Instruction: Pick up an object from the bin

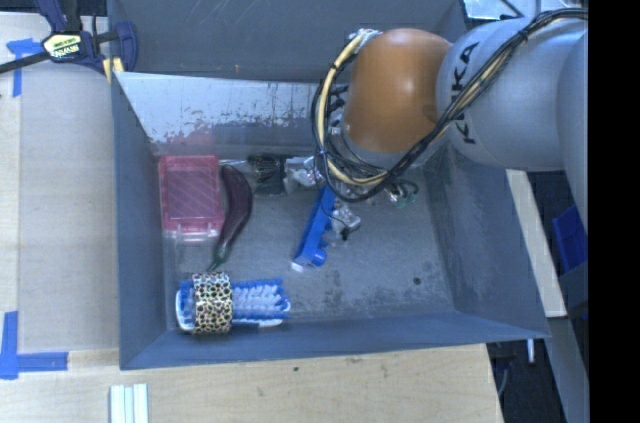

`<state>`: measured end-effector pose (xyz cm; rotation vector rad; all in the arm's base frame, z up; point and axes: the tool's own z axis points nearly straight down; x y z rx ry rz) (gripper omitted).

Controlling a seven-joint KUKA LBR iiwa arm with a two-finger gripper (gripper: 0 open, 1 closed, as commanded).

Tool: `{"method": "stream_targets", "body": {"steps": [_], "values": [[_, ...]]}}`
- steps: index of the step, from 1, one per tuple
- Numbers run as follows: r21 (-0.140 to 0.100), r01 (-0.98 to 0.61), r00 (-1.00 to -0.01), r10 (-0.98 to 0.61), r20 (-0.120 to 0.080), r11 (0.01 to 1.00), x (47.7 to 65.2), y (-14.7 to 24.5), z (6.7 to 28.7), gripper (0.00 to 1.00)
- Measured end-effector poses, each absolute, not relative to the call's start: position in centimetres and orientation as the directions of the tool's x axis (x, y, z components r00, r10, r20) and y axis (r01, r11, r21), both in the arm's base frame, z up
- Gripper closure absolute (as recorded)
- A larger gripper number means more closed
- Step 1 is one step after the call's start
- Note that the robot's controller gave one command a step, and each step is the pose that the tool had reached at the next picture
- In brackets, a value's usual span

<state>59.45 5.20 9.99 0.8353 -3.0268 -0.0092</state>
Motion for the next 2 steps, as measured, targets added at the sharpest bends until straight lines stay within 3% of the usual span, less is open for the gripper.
{"method": "stream_targets", "body": {"steps": [1,2], "values": [[-0.008,-0.65,-0.76,-0.65,-0.013,0.76,62.1,2.5,7.3,0.0],[0.0,-0.688,-0.726,-0.688,-0.01,0.726,59.6,5.1,7.5,1.0]]}}
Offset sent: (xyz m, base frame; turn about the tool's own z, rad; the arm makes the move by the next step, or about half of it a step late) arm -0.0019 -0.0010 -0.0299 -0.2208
